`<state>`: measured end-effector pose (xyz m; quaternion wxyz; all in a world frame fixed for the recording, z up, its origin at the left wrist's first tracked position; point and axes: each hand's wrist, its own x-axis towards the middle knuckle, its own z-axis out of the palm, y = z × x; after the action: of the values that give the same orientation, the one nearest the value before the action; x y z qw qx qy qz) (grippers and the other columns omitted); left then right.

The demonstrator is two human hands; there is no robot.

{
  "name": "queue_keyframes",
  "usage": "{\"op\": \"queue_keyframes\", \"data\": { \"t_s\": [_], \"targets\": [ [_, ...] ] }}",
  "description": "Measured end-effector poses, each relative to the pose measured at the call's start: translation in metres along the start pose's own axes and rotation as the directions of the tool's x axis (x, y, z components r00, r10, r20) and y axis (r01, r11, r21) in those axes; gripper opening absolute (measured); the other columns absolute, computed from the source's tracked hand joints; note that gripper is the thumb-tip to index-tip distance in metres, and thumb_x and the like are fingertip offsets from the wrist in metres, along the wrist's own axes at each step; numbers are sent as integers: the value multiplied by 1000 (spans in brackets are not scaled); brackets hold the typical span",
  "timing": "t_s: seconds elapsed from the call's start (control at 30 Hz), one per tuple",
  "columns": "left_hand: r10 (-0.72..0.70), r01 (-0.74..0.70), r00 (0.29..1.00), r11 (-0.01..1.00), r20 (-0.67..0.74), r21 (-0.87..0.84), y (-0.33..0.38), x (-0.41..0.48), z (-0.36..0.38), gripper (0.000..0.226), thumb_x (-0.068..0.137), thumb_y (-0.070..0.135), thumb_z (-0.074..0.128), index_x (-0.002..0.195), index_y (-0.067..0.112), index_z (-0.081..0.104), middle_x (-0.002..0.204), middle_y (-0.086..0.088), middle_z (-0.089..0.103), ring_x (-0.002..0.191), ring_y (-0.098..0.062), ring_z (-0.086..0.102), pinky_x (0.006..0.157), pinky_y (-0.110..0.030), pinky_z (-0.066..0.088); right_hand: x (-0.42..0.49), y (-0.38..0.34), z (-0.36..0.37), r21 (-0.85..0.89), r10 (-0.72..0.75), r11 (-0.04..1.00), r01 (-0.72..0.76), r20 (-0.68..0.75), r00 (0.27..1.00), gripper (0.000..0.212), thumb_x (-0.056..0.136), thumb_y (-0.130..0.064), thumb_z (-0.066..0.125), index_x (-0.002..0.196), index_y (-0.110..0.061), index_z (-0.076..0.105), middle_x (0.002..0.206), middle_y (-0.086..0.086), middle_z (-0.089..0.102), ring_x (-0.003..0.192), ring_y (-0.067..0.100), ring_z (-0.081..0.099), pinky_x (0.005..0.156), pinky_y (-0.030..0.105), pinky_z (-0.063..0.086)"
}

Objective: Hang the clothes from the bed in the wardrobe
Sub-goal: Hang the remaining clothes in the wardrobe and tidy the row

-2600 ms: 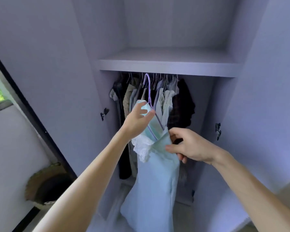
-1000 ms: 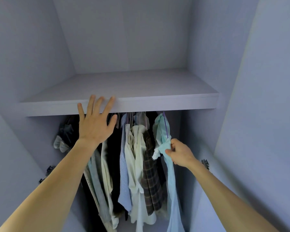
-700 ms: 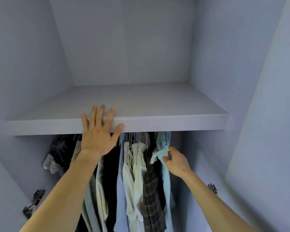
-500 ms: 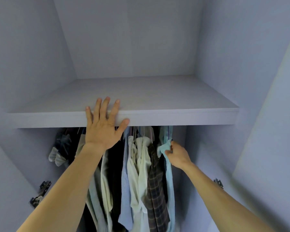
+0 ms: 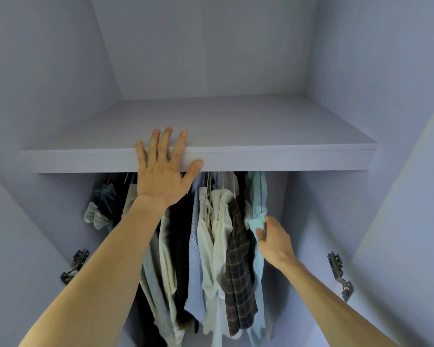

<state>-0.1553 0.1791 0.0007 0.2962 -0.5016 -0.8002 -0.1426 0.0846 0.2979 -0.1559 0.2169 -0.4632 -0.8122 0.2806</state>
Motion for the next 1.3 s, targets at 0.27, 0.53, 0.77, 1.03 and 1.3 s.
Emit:
{"op": "queue_keyframes", "data": {
  "t_s": [0.27,0.53,0.77,1.03,1.3],
  "targets": [
    [-11,11,1000,1000,15,8,2,-3,-1,77,96,71,12,158,29,-6,165,-10,4,153,-31,-5,121,-58,-8,61,-21,-23,122,41,992,-38,-24,999,27,101,-22,48,122,-6,50,108,15,63,93,32,64,81,42,54],
    [-11,11,1000,1000,2,25,2,-2,0,77,96,71,15,157,29,-7,165,-10,7,152,-32,0,121,-58,-6,73,0,-10,4,91,996,-92,81,993,38,103,-22,44,136,-6,40,112,18,64,94,35,66,81,41,55],
    [-11,11,1000,999,-17,34,2,-3,2,77,96,71,14,157,28,-2,163,-12,12,152,-34,5,121,-58,-4,57,6,-8,-174,83,984,-47,204,975,68,102,-27,47,157,-20,8,132,18,51,101,34,63,77,32,48],
    [-20,21,1000,998,-22,52,4,-3,2,76,97,69,17,157,25,3,162,-13,15,151,-35,9,121,-59,-1,58,-17,10,-55,-19,998,37,308,951,73,100,-17,47,158,-20,4,132,14,52,106,27,60,91,39,52],
    [-8,10,1000,998,-30,60,5,-3,2,75,97,67,21,157,25,4,161,-13,18,149,-36,14,121,-60,1,63,-41,27,-291,-135,940,176,157,978,75,101,-50,43,155,-40,-7,154,21,28,99,38,66,67,38,52]
  ]
}}
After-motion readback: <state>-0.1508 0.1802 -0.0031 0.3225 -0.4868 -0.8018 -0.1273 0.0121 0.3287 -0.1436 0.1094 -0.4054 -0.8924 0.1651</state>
